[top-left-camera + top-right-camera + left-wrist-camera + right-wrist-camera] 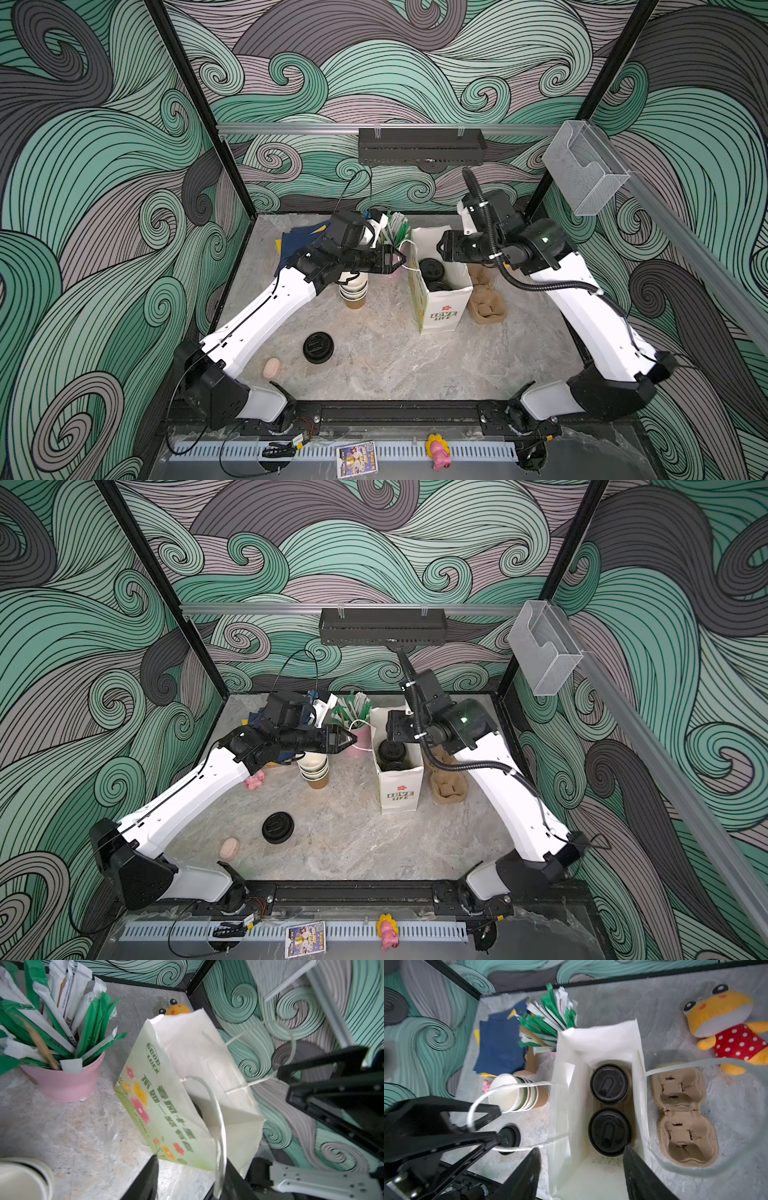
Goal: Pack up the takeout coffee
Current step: 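Open and lift the right gripper off the cup while the left releases the rim, then lower the left gripper into the pink cup and grasp a white-wrapped straw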
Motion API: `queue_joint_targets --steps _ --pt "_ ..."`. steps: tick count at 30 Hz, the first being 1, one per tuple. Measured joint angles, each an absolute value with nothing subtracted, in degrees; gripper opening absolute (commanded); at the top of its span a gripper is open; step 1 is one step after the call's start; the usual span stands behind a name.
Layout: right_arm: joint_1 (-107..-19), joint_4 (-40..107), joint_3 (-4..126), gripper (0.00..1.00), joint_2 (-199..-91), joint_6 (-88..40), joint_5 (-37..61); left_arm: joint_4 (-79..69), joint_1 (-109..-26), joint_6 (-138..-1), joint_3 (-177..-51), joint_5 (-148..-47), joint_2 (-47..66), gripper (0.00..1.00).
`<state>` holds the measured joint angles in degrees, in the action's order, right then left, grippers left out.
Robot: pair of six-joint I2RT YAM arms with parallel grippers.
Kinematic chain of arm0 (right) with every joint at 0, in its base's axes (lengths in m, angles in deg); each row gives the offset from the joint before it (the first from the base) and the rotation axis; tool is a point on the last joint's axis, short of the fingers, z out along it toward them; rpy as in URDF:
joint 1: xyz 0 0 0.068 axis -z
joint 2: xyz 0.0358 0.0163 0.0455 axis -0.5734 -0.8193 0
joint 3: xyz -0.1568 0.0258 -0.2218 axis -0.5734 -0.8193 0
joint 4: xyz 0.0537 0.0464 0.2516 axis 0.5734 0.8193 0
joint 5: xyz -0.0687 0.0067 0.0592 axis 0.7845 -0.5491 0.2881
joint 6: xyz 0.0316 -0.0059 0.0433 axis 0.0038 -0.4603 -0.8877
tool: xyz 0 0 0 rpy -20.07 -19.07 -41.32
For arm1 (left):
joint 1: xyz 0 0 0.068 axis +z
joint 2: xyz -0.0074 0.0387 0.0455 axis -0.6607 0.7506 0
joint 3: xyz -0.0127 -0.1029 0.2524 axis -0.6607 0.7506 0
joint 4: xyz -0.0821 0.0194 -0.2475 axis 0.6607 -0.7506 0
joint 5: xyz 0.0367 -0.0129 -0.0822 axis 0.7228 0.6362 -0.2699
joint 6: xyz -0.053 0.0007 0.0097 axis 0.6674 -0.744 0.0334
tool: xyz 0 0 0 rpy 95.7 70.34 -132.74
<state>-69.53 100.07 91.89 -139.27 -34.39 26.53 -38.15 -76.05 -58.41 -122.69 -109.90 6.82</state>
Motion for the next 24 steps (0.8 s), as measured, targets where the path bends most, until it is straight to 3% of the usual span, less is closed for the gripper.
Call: queue_joint_targets --steps 6,11,16,24 --pt "-69.51 96.59 90.64 0.62 -132.10 -32.43 31.01 -41.67 -75.90 -58.89 -128.92 -100.44 2.78 0.66" --pt "-69.40 95.24 89.81 0.62 -131.32 -31.40 34.34 -48.19 -74.94 -58.39 -137.88 -89.20 3.63 0.61" --pt "-69.29 94.58 89.02 0.62 -132.91 -30.50 36.04 -53.52 -74.24 -56.05 -142.01 -85.03 13.10 0.50" --pt "-68.97 93.67 85.92 0.62 -133.06 -30.02 36.57 -57.48 -74.68 -53.28 -141.95 -84.74 26.19 0.56"
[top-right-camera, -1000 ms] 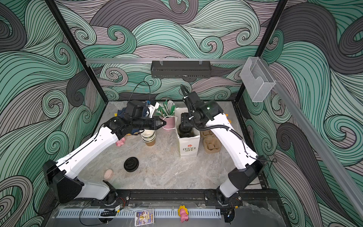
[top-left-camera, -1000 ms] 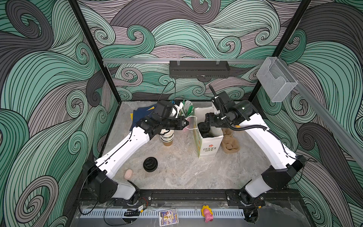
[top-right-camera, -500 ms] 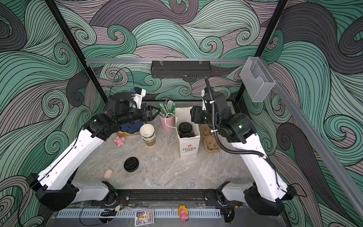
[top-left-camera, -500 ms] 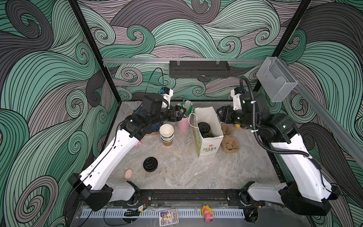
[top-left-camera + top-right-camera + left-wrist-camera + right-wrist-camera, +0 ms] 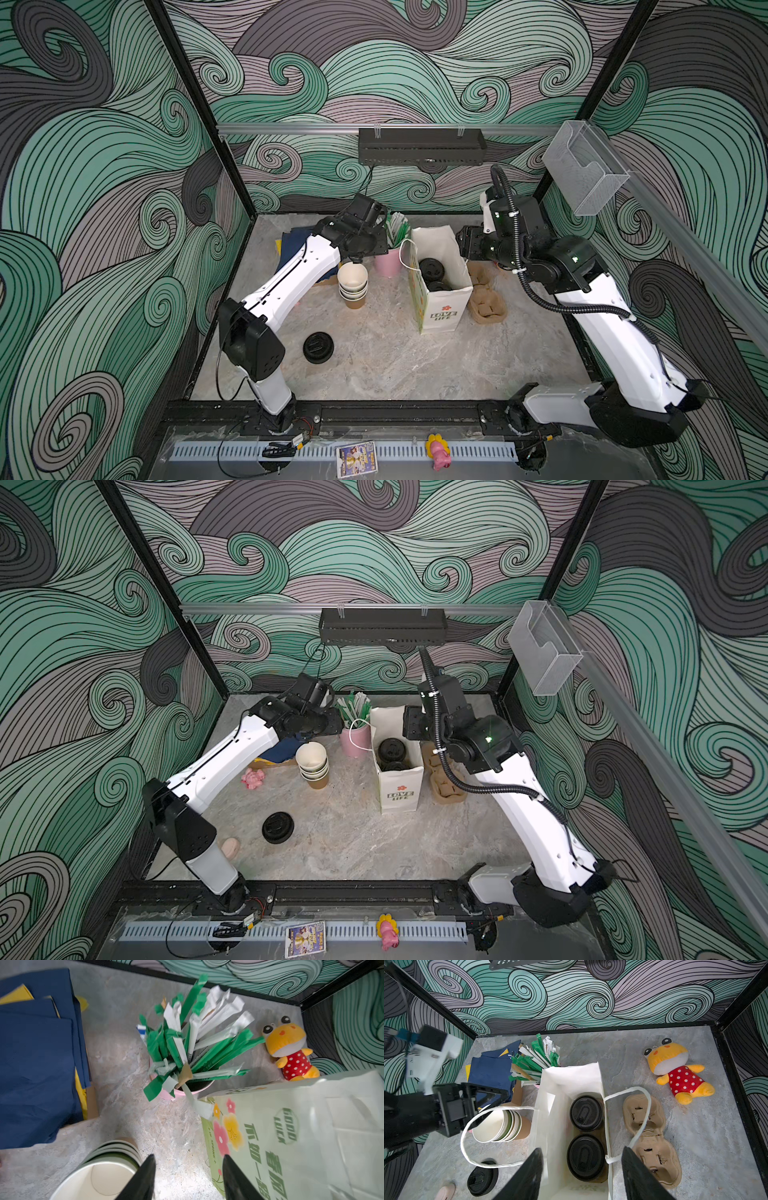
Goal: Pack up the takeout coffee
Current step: 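Lower the left gripper into the pink cup and grasp a white-wrapped straw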
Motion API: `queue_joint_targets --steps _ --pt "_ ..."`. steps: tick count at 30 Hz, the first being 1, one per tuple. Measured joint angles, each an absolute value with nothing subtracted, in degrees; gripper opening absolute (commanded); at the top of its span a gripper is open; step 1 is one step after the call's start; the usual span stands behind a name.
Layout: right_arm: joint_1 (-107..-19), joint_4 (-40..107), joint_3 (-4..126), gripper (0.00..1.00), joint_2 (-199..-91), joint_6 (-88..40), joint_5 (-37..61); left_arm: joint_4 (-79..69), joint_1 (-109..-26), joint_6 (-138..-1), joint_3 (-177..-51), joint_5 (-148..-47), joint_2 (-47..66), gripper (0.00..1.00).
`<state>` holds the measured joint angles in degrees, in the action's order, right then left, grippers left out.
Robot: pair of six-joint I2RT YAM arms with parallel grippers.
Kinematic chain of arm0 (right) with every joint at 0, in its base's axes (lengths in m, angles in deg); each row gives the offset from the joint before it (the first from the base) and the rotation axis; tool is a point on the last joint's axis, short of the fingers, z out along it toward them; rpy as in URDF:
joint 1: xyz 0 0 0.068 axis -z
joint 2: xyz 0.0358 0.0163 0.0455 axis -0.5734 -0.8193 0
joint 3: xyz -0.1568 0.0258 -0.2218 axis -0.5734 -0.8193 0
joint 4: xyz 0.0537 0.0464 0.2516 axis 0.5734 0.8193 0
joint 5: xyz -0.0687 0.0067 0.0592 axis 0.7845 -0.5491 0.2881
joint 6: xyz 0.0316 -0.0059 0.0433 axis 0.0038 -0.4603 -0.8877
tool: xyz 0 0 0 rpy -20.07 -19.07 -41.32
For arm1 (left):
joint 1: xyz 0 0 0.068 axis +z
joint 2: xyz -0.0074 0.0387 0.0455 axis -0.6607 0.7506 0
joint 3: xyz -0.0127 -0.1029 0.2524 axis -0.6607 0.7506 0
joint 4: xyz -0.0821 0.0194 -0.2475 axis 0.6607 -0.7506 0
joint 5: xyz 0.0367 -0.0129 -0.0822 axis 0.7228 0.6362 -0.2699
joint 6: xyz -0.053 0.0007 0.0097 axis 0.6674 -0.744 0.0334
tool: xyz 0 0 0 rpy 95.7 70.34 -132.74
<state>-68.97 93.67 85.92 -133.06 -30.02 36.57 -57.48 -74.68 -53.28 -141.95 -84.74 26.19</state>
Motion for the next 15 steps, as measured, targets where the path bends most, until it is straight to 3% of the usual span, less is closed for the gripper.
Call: queue_joint_targets --steps 5,15 --pt "-68.59 93.36 85.74 0.62 -133.04 -29.35 36.61 -59.07 -75.90 -52.80 -145.51 -82.82 30.45 0.53" --pt "-67.85 92.90 85.09 0.62 -132.30 -28.95 36.57 -59.07 -77.19 -52.51 -151.89 -77.36 37.07 0.38"
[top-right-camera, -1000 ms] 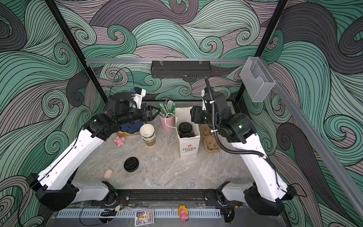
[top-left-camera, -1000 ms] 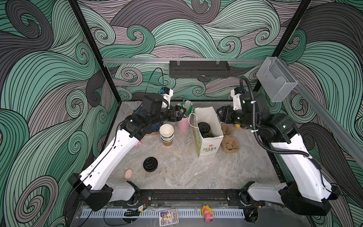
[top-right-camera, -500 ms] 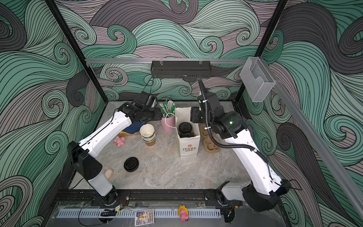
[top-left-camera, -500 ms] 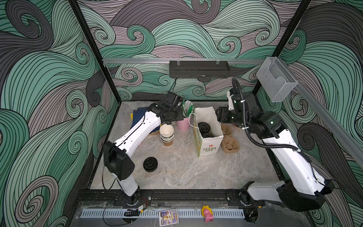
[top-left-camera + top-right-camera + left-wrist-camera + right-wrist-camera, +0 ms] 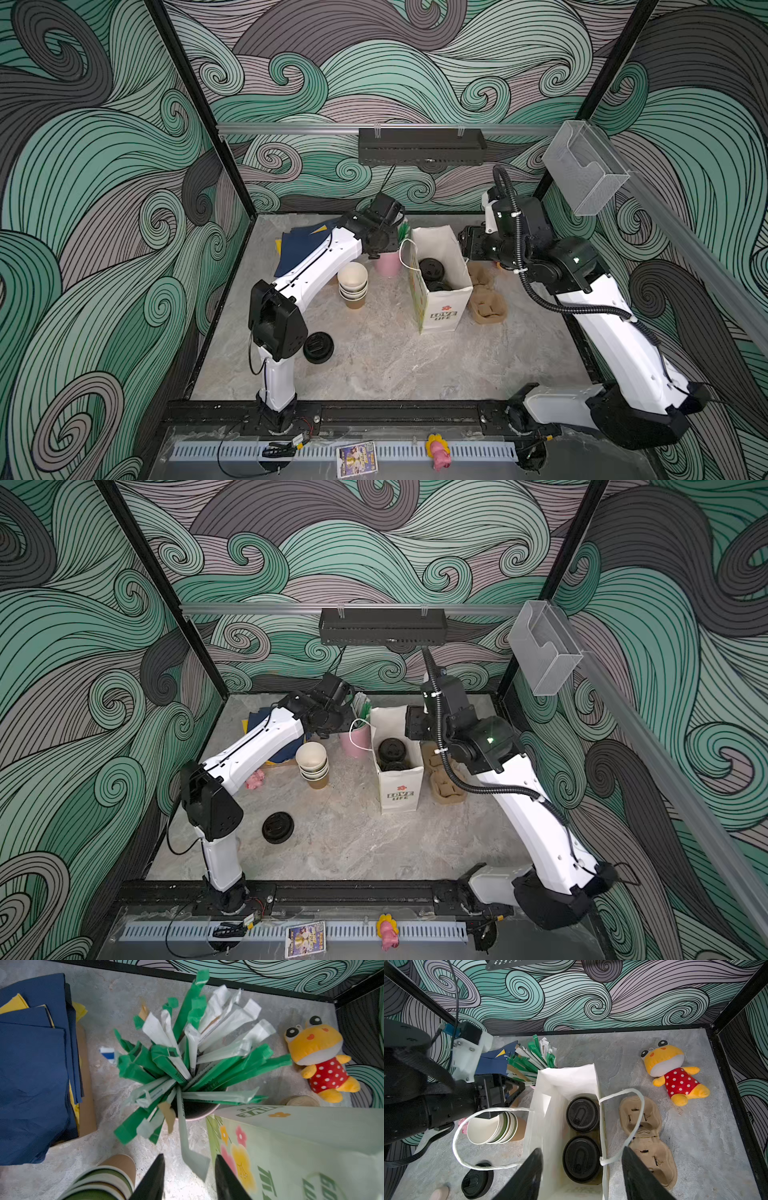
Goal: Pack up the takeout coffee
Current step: 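Lower the left gripper into the pink cup and grasp a white-wrapped straw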
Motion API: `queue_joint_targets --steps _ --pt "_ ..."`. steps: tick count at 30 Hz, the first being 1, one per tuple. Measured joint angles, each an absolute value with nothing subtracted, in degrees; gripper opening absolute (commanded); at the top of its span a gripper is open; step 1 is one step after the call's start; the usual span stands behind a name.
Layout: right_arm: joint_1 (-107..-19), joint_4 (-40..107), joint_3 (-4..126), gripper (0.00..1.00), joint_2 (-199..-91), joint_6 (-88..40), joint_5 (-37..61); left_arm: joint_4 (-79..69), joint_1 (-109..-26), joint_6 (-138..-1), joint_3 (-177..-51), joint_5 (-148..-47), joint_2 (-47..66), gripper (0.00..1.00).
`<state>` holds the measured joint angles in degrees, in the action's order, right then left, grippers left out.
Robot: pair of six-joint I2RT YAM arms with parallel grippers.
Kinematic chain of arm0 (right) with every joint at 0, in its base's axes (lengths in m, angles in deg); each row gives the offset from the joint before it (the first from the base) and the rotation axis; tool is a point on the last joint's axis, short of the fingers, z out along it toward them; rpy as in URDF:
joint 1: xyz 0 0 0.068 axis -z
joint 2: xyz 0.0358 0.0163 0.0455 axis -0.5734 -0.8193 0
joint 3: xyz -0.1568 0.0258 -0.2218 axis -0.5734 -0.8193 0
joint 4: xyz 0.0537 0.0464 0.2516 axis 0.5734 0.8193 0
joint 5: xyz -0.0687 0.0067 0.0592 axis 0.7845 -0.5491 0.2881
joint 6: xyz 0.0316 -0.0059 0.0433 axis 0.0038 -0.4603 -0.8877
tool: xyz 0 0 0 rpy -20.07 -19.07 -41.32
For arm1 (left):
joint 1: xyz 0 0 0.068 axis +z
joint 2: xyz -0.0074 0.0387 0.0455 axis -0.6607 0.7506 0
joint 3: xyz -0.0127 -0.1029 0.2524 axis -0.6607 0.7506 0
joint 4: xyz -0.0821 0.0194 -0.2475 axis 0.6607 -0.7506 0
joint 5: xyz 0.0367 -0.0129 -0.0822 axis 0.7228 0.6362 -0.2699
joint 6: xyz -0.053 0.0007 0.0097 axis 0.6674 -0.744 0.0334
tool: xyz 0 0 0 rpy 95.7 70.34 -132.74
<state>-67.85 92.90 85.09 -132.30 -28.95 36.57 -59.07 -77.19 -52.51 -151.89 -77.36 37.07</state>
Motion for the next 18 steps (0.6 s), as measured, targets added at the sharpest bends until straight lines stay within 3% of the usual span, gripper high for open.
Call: queue_joint_targets --steps 18 --pt "-67.37 92.44 84.21 0.62 -131.21 -28.93 36.37 -58.98 -78.39 -52.49 -154.58 -69.82 40.99 0.13"
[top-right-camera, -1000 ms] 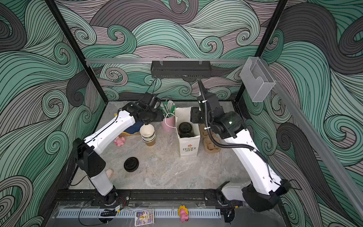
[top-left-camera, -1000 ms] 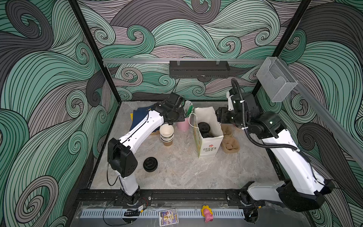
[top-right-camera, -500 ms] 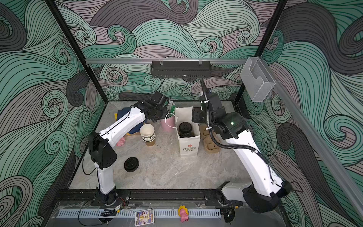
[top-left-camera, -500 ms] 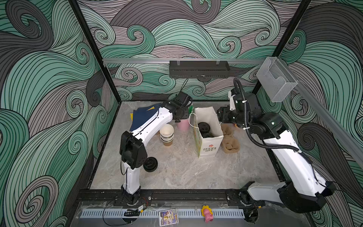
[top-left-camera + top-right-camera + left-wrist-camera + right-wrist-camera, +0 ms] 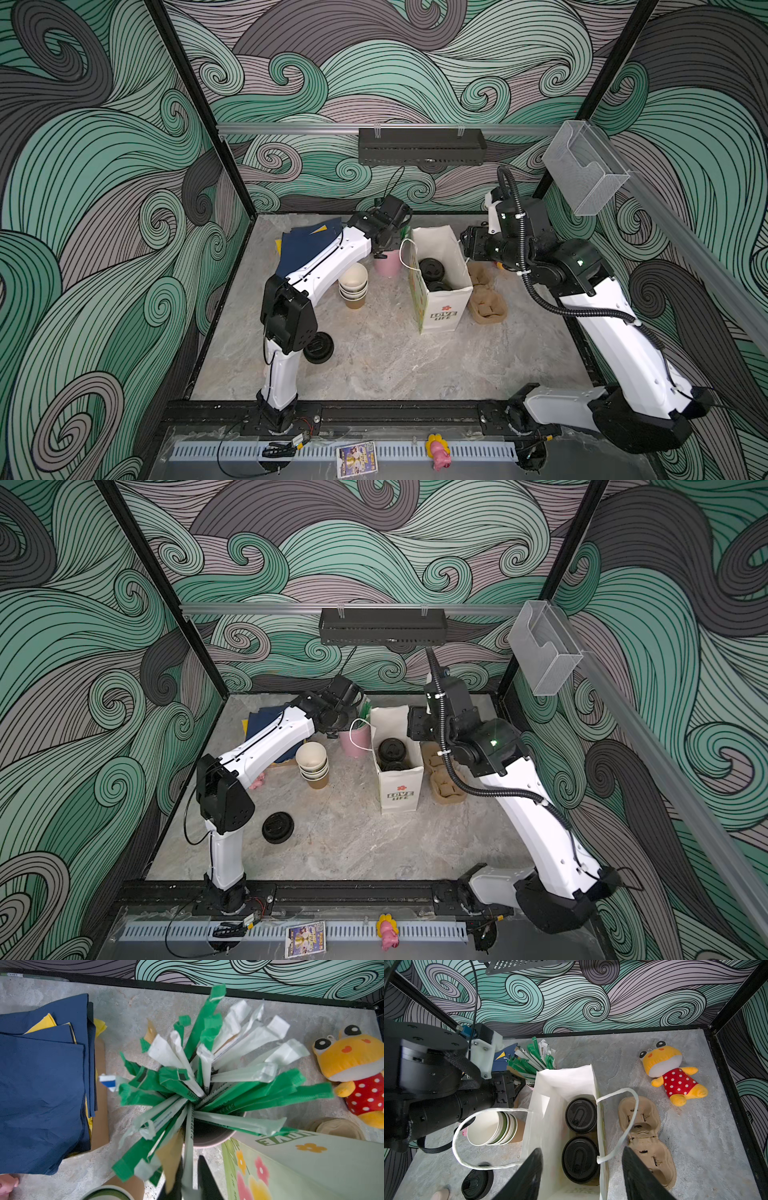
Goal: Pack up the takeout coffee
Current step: 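Lower the left gripper into the pink cup and grasp a white-wrapped straw, then lift the straw with the left gripper and pass it to the right gripper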
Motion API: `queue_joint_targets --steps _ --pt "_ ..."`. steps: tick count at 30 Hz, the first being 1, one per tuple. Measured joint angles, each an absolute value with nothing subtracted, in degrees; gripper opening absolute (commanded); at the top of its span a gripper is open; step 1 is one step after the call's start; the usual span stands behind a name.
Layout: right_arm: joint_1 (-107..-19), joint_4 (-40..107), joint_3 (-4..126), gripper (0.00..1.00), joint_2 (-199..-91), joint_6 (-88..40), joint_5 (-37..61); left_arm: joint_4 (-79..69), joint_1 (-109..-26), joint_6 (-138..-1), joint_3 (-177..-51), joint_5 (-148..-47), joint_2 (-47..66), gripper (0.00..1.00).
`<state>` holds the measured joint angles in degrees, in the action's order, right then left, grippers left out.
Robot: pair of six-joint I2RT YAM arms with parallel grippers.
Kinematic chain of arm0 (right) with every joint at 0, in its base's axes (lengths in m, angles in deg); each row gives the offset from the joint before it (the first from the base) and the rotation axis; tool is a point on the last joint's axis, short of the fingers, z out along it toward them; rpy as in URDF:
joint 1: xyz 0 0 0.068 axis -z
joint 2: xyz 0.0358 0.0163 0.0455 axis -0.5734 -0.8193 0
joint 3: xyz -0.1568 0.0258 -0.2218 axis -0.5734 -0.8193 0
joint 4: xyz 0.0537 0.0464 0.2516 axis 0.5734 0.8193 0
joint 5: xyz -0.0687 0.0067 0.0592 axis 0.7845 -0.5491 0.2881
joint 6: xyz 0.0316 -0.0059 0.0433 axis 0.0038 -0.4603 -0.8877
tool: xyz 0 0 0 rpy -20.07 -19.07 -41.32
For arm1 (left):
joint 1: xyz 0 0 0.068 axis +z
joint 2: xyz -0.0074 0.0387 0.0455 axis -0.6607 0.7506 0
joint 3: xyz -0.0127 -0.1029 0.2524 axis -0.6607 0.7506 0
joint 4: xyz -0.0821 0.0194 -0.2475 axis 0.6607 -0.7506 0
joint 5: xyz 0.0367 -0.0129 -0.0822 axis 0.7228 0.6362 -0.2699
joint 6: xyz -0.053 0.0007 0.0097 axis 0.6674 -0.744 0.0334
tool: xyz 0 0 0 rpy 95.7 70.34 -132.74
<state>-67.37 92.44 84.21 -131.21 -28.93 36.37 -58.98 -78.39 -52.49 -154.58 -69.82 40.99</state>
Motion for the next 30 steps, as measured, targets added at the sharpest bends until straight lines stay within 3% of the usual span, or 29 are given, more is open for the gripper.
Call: queue_joint_targets --steps 15,30 --pt "-67.11 92.35 82.23 0.62 -129.04 -28.95 36.35 -59.07 -80.40 -54.72 -154.12 -66.58 39.70 0.00" --pt "-66.82 92.53 82.05 0.62 -127.86 -28.93 35.91 -58.15 -80.93 -56.10 -146.41 -66.73 22.91 0.00"
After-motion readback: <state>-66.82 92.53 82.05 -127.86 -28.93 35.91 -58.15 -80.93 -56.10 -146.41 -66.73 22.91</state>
